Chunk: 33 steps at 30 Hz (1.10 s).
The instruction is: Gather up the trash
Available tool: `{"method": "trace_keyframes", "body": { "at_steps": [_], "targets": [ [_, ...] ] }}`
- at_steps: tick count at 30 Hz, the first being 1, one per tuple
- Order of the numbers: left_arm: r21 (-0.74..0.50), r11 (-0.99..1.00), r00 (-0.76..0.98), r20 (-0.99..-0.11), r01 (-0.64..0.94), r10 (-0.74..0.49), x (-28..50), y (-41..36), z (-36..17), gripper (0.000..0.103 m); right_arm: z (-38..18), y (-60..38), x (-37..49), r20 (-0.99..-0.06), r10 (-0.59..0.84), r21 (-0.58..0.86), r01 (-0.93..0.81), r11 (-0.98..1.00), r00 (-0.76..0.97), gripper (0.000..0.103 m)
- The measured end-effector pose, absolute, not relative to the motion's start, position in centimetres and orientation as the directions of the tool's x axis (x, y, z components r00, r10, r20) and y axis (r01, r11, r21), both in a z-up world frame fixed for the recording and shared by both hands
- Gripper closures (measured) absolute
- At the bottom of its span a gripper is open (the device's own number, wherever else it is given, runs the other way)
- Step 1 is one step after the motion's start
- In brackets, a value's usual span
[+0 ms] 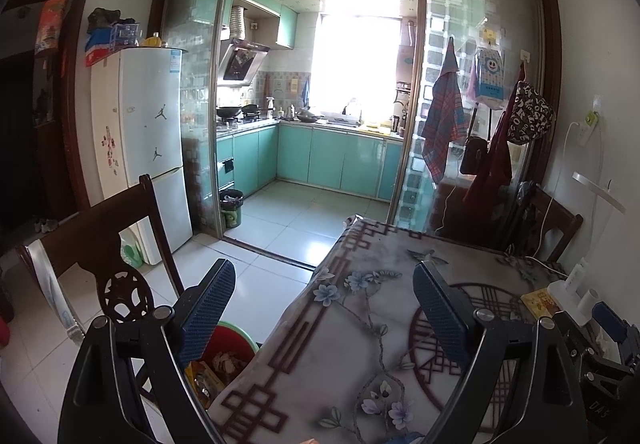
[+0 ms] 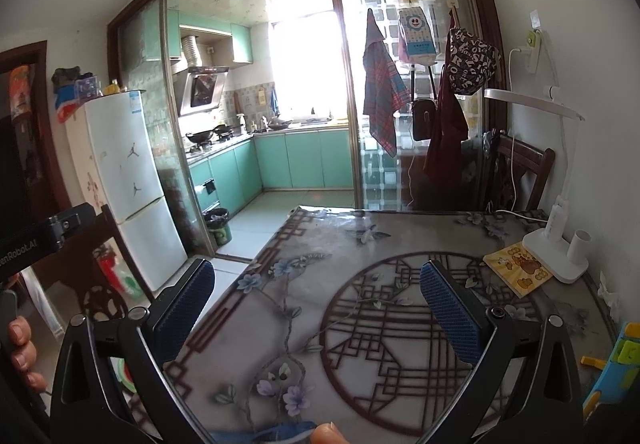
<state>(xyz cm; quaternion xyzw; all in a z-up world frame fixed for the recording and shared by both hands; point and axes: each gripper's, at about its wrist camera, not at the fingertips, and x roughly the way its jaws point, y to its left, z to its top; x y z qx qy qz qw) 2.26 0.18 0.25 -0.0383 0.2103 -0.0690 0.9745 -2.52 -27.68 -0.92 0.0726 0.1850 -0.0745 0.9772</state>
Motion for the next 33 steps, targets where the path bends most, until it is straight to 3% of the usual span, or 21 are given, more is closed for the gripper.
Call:
{"method": "trace_keyframes", "body": {
  "at_steps": [33],
  "targets": [
    [-0.101, 0.987, 0.877, -0.453, 0.128, -0.160, 3.7, 0.1, -1.4, 0.012, -2.0, -27.7, -1.9, -0.402, -0.115, 0.121, 0.177, 0.977, 0.908, 0.000]
  ]
}}
